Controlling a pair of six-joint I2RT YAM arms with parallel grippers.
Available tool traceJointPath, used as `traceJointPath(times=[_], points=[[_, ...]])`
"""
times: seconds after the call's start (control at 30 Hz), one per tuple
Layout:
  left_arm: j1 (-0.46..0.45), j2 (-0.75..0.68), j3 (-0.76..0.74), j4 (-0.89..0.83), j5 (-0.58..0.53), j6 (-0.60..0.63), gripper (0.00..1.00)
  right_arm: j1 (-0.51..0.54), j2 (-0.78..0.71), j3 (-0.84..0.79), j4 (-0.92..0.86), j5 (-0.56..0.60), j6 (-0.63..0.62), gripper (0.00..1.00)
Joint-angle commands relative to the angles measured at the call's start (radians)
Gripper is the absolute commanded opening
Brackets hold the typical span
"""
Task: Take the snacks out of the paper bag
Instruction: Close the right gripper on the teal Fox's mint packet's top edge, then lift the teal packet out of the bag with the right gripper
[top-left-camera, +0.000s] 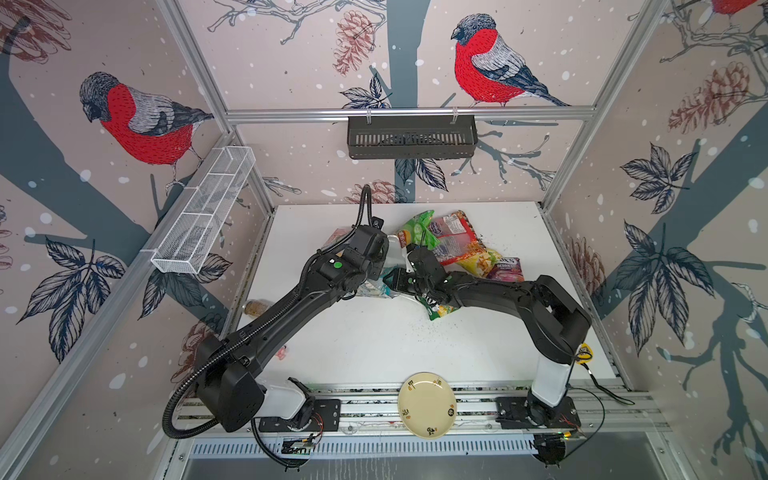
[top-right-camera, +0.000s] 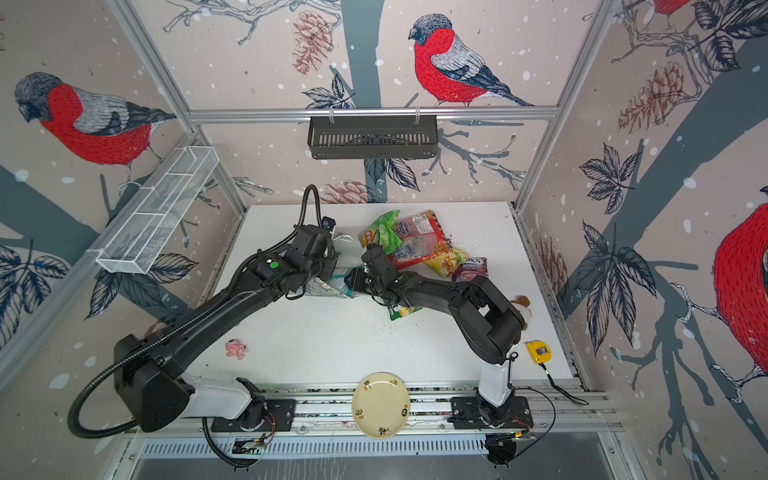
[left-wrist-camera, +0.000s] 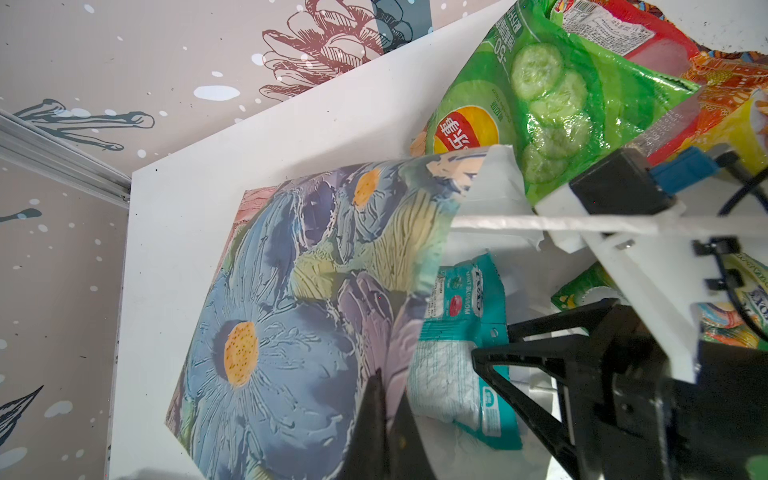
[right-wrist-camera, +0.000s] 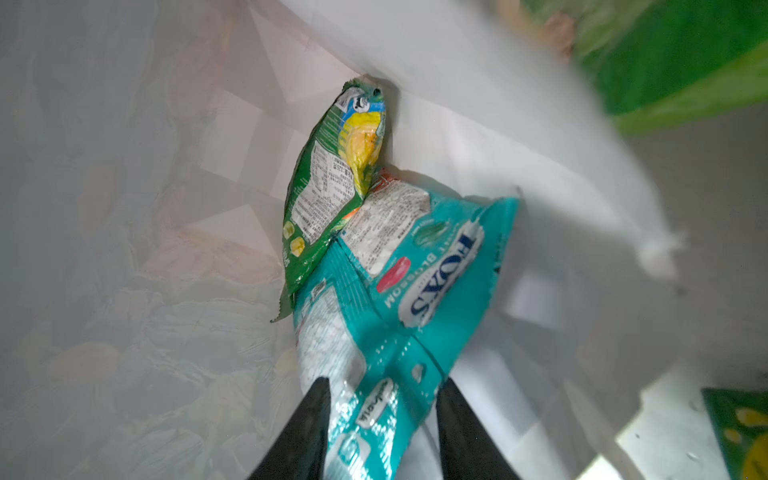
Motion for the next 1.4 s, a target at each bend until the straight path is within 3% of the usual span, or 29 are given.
traceJointPath(times=[0.0, 0.27, 0.6, 1.1, 1.37], points=[[-0.001, -0.007, 0.006, 0.028, 0.023, 0.003, 0.00, 0.003, 0.020, 0.019, 0.032, -0.010, 0.016, 0.46], [0.000, -0.009, 0.003, 0.035, 0.050, 0.005, 0.00, 0.002, 0.072, 0.060, 0.024, 0.006, 0.031, 0.44], [-0.001, -0.016, 0.011, 0.019, 0.028, 0.009, 0.00, -0.004, 0.051, 0.043, 0.040, 0.003, 0.007, 0.01], [0.001, 0.028, 0.112, -0.078, 0.015, -0.024, 0.00, -0.038, -0.200, 0.004, -0.039, 0.049, -0.132, 0.00], [0.027, 0.063, 0.163, -0.131, 0.086, -0.035, 0.00, -0.072, -0.281, 0.014, -0.079, -0.034, -0.221, 0.00]])
